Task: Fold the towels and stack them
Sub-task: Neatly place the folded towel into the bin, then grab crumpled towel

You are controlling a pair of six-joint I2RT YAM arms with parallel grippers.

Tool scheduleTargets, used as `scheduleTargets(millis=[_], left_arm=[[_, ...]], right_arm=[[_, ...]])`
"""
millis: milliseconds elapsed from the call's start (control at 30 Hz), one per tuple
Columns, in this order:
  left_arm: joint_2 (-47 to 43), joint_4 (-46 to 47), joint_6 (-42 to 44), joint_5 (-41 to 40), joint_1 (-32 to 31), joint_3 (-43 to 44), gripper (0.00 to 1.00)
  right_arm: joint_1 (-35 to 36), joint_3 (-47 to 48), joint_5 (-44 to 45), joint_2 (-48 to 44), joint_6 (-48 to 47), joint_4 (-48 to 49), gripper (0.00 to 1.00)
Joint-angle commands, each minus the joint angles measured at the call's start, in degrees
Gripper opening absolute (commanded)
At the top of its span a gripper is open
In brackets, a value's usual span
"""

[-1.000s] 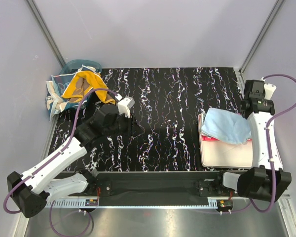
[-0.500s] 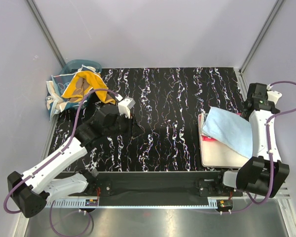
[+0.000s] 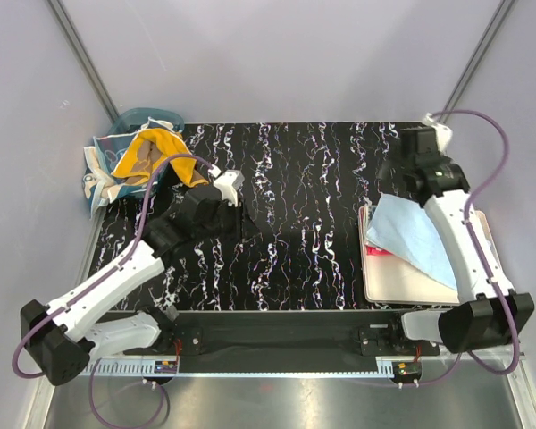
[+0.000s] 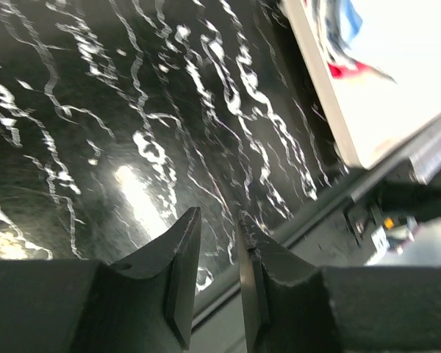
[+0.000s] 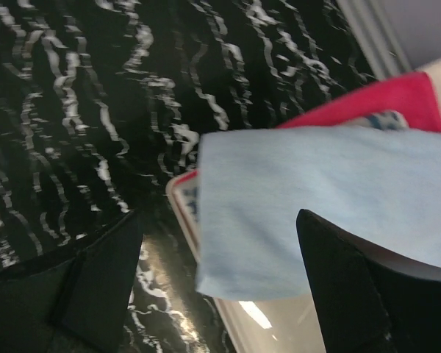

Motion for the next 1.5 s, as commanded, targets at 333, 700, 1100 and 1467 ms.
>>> scheduleTargets(millis=[333, 700, 1100, 1467], left_arm=[[11.78, 3.11, -12.44, -29.72, 17.38, 7.97, 0.47], [37.34, 5.93, -7.7, -36.51, 28.55, 21.4, 0.61], [56.71, 3.91, -5.41, -37.03, 31.37, 36.09, 0.61], [54.7, 4.34, -2.78, -36.77, 33.39, 40.22, 0.07]], right_arm=[[20.82, 23.66, -10.49, 27.64, -1.34, 14.99, 0.91], [23.99, 25.52, -18.67, 35.49, -1.69, 20.71, 0.91], [24.08, 20.24, -17.8, 33.47, -3.98, 22.29, 0.91], [23.99, 19.89, -16.92, 32.5, -5.12, 22.03, 0.91]])
